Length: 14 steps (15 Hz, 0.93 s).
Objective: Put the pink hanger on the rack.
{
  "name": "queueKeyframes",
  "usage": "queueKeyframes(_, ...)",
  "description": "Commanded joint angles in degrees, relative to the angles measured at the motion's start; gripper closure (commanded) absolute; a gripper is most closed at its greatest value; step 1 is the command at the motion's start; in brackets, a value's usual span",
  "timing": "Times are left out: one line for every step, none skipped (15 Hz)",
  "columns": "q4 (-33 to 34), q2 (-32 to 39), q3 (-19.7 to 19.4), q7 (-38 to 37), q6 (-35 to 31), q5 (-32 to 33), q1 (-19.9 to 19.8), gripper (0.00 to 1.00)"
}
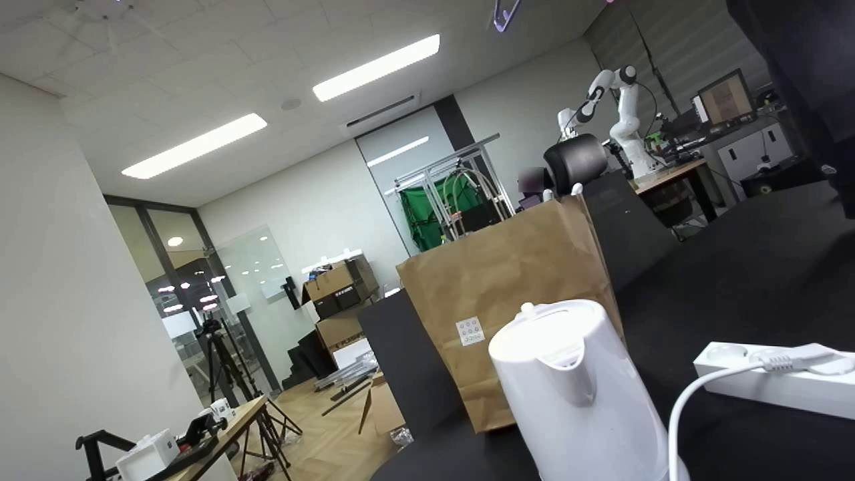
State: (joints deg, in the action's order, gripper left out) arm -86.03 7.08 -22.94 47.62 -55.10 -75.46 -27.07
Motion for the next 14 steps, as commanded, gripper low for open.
queueKeyframes(2.03, -1.41, -0.58, -0.38, 2.27, 3.41, -0.26, 0.00)
queueKeyframes(2.24, -1.82, -0.71, -0.03, 2.24, 4.44, -0.20, 0.00)
queueKeyframes(2.55, -2.20, -0.81, 0.58, 1.81, 5.81, -0.11, 0.00)
queueKeyframes(2.94, -2.44, -0.87, 1.10, 1.60, 7.33, -0.03, 0.00)
queueKeyframes(3.19, -2.72, -0.91, 1.73, 1.33, 8.88, 0.05, 0.00)
queueKeyframes(3.35, -2.97, -0.96, 2.30, 1.29, 10.26, 0.08, 0.00)
queueKeyframes(3.51, -3.16, -0.99, 2.92, 1.34, 11.45, 0.09, 0.00)
queueKeyframes(3.54, -3.33, -1.01, 3.40, 1.39, 12.42, 0.10, 0.00)
queueKeyframes(3.64, -3.43, -1.01, 3.94, 1.79, 13.52, 0.13, 0.00)
queueKeyframes(2.04, -3.08, -0.96, 3.64, 1.32, 10.87, 0.01, 0.00)
queueKeyframes(2.16, -3.16, -0.97, 4.01, 1.34, 11.54, 0.01, 0.00)
queueKeyframes(2.30, -3.16, -0.97, 4.13, 1.34, 11.85, 0.01, 0.00)
queueKeyframes(2.38, -3.16, -0.97, 4.20, 1.34, 12.06, 0.02, 0.00)
queueKeyframes(2.41, -3.16, -0.97, 4.23, 1.35, 12.15, 0.02, 0.00)
